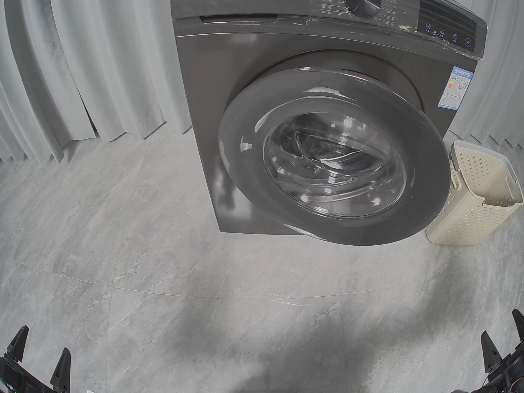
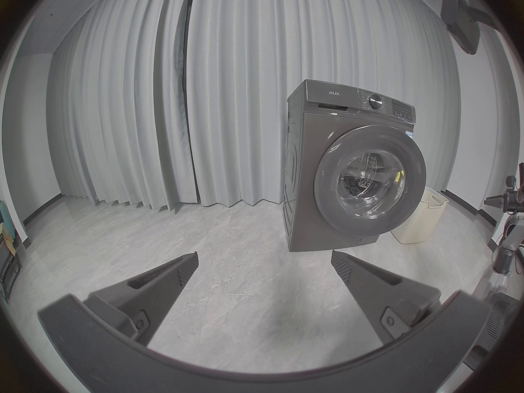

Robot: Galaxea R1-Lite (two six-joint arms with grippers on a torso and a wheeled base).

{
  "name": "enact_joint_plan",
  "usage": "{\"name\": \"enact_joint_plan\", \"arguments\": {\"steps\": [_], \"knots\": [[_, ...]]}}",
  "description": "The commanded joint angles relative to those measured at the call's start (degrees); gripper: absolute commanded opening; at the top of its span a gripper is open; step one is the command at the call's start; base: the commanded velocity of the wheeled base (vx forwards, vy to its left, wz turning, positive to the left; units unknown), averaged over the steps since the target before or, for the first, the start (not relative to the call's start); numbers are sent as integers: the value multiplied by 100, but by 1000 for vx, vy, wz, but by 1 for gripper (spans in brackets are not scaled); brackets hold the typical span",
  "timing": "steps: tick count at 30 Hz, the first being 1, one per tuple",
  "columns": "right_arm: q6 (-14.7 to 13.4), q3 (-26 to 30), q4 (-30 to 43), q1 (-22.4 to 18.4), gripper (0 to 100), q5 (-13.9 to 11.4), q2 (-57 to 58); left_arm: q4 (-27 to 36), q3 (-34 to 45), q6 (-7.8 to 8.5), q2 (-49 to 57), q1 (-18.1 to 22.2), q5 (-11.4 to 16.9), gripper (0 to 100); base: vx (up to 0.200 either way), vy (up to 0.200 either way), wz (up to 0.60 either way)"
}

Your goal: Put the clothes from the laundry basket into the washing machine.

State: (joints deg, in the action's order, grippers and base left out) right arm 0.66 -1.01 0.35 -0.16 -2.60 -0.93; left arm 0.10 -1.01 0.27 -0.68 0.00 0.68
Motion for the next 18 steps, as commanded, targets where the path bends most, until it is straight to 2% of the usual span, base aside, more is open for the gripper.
{"name": "enact_joint_plan", "arguments": {"steps": [1, 9, 11, 13, 15, 17, 18], "knots": [[-4, 92, 0, -2, 100, 14, 75, -1, 101, 0, 59, 0, 2, 100, 0, -200, 0], [4, 92, -18, -2, 100, 14, 93, -1, 101, -9, 59, 0, 11, 100, 0, -200, 0], [-39, -110, -246, 7, 100, -48, 93, -1, 101, 0, 59, 0, 11, 100, 0, -200, 0], [-136, -576, -431, 25, 100, -101, 66, -1, 101, -9, 59, 0, 11, 100, 0, 0, 0], [-206, -857, -361, 33, 100, -259, -101, -1, 101, 26, 59, 0, 20, 100, 0, 0, 0], [-198, -874, -229, 25, 100, -584, -496, -1, 101, 35, 51, 0, 28, 100, 0, 0, 0], [-198, -874, -229, 25, 100, -584, -496, -1, 101, 35, 51, 0, 28, 100, 0, 0, 0]]}}
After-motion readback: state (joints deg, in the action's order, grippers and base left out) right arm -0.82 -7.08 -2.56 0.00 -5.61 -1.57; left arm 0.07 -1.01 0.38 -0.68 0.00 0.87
